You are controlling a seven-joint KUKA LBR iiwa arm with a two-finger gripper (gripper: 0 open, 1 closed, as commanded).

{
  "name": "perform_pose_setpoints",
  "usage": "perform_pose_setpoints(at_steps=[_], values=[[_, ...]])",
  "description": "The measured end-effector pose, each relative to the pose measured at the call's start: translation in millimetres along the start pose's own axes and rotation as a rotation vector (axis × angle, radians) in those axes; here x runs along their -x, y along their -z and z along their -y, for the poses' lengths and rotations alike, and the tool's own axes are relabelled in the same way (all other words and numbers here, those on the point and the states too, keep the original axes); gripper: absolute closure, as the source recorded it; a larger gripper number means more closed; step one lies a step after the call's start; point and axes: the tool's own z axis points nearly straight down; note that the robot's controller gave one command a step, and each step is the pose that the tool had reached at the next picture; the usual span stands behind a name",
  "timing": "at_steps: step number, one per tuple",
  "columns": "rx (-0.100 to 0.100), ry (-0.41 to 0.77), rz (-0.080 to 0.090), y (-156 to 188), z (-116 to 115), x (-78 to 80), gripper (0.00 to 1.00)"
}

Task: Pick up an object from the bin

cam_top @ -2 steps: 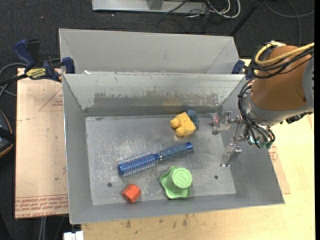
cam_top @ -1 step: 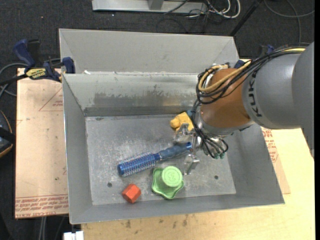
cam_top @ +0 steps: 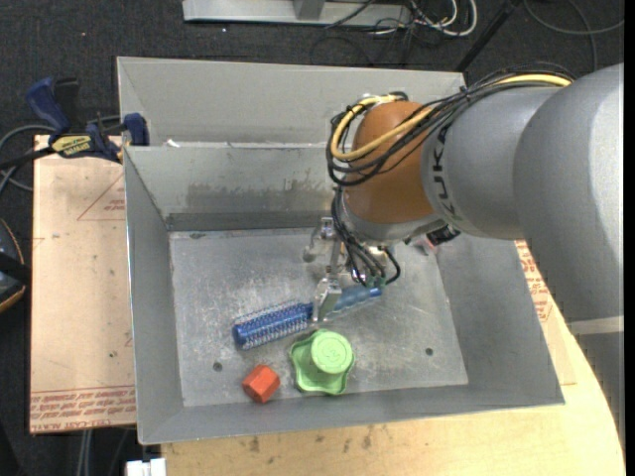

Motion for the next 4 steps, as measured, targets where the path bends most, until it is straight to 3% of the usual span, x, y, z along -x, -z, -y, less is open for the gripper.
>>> perform_pose_setpoints(at_steps=[1,2,3,4], values=[[-0.001,0.182,-0.003,6,-47,-2.9,0.0],[-0.002,0.367,0.001,-24,-50,-1.7,0.0],[-0.007,0.529,0.011,-23,-75,-10.9,0.0],[-0.003,0.528,0.01,-22,-77,-11.4,1.0]])
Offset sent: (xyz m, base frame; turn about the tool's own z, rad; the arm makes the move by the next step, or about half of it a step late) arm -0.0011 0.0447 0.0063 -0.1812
